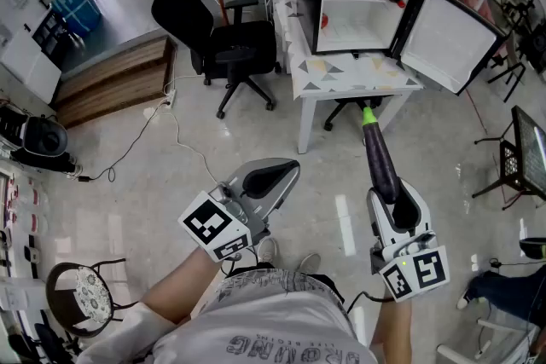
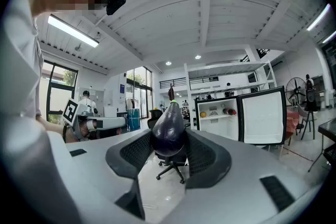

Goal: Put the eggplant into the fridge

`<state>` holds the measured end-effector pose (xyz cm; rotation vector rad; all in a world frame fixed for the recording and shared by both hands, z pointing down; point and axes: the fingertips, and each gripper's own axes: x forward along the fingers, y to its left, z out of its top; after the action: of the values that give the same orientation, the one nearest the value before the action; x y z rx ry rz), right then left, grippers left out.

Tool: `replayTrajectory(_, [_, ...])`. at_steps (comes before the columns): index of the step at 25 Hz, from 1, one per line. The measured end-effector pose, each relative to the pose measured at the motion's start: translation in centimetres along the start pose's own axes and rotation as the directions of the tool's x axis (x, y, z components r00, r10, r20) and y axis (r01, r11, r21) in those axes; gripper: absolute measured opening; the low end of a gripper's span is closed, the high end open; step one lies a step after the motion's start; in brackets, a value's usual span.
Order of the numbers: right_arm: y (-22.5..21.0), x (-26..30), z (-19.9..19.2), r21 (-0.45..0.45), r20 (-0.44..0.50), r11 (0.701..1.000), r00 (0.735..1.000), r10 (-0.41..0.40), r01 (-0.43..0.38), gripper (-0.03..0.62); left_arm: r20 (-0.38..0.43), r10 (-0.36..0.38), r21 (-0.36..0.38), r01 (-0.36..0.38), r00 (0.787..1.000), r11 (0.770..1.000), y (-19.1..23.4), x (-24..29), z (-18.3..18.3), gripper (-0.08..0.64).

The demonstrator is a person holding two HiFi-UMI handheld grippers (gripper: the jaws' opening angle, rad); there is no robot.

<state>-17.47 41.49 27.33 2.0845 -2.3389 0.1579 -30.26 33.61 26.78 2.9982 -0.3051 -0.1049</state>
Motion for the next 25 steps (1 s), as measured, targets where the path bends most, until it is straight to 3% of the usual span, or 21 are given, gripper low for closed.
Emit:
replayTrajectory(9, [-1.9,0.2,0.1,0.007,0.032,1.0,0.999,-0.012,0.012,0.192,0.005,0.027,0.007,-0.027,1.0,1.0,-0.1,1.0,-0.3,0.008])
replayTrajectory(25, [-7.4,-5.4,-1.0,0.016,0.043,1.0,0.999,0.018,-0.019,0.192,0.005,0.078,0.024,-0.078,0.997,0.997,-5.1,4.7,-1.9,0.008])
